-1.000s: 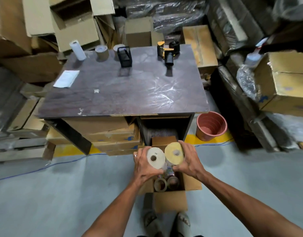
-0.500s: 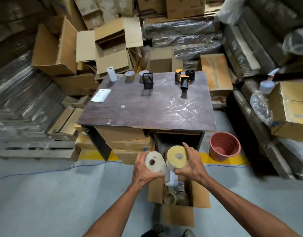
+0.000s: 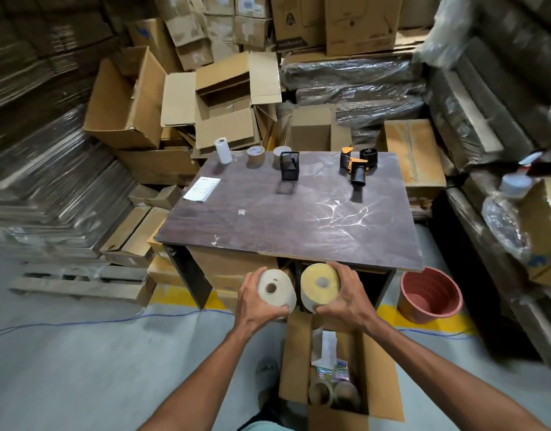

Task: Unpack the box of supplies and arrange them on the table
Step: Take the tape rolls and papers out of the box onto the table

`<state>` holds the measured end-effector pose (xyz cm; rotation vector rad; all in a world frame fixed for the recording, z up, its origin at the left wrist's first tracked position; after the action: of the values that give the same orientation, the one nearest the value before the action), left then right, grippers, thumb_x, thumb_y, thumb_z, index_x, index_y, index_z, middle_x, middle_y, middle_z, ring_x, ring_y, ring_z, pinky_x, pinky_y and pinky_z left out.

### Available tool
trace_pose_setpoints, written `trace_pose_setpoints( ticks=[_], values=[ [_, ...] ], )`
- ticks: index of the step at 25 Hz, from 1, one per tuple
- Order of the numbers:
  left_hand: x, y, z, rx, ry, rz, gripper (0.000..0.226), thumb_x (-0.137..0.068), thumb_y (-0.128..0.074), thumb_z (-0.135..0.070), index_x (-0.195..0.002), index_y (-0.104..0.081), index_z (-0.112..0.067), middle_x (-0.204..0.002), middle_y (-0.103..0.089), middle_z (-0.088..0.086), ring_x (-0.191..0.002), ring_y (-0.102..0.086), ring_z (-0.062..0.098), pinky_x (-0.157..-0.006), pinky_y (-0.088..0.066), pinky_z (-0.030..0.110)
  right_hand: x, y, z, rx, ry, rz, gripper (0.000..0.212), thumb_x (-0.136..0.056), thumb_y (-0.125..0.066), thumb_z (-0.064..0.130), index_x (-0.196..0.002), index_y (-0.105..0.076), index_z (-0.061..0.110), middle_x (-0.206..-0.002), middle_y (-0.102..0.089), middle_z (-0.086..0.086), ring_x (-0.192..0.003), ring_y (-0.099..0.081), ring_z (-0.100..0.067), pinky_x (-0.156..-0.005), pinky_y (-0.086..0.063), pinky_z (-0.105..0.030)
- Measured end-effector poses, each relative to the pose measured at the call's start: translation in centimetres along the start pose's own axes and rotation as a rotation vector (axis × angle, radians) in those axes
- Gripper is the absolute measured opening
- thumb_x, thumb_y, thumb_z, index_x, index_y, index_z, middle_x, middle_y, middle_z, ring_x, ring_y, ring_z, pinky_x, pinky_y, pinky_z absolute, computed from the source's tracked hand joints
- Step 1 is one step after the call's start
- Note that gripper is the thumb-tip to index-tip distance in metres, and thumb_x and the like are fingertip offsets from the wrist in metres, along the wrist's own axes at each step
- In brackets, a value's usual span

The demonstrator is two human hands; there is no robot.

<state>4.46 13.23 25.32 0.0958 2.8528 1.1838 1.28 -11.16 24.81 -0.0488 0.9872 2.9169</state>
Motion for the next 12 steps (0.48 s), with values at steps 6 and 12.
trace_pose_setpoints(
  ticks=[6, 12],
  values=[
    [-9.1, 3.6, 3.5, 0.025, -0.031, -0.019, 0.097, -0.042, -0.088, -0.041, -0.131, -0.050, -0.031, -0.116, -0.049, -0.009, -0.109, -0.049, 0.015, -0.082, -0.052, 0.030, -7.9, -4.0, 2.1, 0.023, -0.021, -0.009, 0.099, -0.045, -0.091, 0.045, -0.130, -0.043, 0.032, -0.121, -0.048, 0.008, -0.113, -0.045, -0.012, -0.091, -0.045, -0.027],
    [-17.8, 7.9, 7.7, 0.022, -0.037, 0.000, 0.099, -0.041, -0.088, -0.042, -0.132, -0.051, -0.031, -0.118, -0.049, -0.008, -0.110, -0.049, 0.014, -0.083, -0.046, 0.026, -15.7, -8.6, 5.6, 0.013, -0.047, -0.016, 0.099, -0.044, -0.088, 0.046, -0.131, -0.044, 0.028, -0.121, -0.049, 0.005, -0.114, -0.044, -0.014, -0.090, -0.045, -0.028]
  ],
)
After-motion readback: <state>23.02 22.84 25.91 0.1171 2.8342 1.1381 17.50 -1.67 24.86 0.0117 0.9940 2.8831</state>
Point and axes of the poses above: each hand's wrist, its own x-axis away from the middle knuckle, its own y-axis out of the back of the hand, z = x × y, the point moved 7 cm from there along -x, towards the middle knuckle
